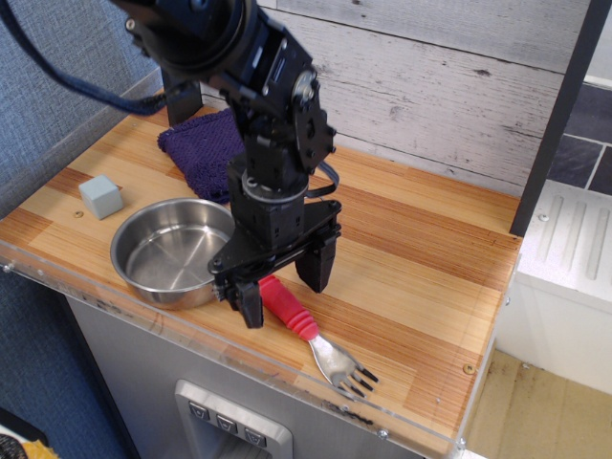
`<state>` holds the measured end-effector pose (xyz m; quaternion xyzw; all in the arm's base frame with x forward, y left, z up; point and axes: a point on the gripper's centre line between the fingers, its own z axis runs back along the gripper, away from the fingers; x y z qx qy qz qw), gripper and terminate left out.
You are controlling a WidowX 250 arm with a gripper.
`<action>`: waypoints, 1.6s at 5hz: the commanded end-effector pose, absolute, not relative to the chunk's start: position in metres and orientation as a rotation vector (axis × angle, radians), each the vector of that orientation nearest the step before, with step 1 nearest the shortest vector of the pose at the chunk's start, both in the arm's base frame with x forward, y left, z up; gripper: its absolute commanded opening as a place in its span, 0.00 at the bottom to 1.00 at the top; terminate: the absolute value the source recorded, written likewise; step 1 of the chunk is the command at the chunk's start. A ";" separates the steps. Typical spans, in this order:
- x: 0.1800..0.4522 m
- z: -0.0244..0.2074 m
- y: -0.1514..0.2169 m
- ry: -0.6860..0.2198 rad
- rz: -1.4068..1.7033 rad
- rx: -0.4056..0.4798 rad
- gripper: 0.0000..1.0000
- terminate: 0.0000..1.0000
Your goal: Move fork to back center next to black towel.
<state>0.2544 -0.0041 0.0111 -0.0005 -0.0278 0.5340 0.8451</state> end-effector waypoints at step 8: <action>0.291 0.063 -0.033 -0.240 1.005 -0.097 0.00 0.00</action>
